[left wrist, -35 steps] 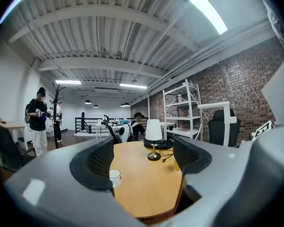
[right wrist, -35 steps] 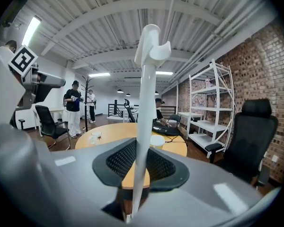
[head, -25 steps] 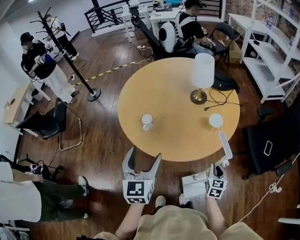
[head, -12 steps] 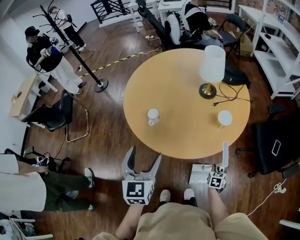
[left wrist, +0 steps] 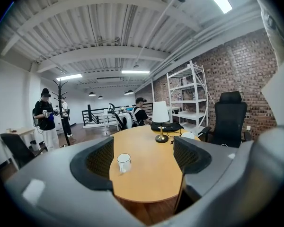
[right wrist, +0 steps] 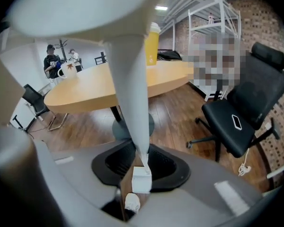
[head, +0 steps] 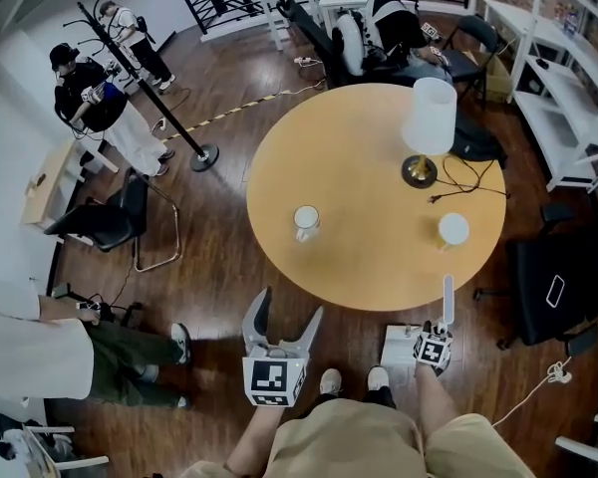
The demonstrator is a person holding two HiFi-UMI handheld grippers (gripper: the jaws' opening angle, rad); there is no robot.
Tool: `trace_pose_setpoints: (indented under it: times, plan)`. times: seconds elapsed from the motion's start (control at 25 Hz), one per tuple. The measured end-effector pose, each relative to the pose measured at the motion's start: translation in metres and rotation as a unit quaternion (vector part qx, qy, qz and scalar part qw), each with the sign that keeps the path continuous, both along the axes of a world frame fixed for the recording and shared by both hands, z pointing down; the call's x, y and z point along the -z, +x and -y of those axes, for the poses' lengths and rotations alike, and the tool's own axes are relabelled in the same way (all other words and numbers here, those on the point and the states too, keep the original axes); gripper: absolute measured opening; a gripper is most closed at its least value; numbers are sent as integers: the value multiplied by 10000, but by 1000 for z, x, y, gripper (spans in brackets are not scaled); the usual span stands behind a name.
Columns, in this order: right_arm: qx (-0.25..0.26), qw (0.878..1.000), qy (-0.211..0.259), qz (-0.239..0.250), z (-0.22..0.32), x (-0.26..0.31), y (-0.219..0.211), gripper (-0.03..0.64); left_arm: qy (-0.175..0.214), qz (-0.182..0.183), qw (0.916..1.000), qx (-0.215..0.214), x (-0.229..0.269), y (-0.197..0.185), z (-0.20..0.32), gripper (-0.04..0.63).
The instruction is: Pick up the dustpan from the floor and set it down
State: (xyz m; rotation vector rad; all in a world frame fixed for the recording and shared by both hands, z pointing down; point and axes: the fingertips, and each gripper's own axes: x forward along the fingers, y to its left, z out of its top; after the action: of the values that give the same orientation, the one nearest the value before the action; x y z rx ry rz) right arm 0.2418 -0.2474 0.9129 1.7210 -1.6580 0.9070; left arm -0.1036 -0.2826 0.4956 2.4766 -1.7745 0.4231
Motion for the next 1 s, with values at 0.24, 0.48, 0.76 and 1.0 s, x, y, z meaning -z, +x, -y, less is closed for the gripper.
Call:
trace_pose_setpoints:
  times: [0.24, 0.48, 0.76, 1.0]
  plan:
    - [208, 9997, 16, 97, -7, -4, -9, 94, -96, 21, 10000, -9, -7, 0, 1, 390]
    - [225, 9993, 102, 297, -6, 0, -10, 166, -98, -34, 9999, -130, -8, 10, 1, 390]
    - [375, 9969, 491, 479, 0, 34, -8, 227, -80, -184, 9996, -205, -10, 17, 2, 390]
    - [853, 9675, 2252, 776, 17, 184, -42, 324, 116, -360, 9991, -205, 0, 14, 7, 390]
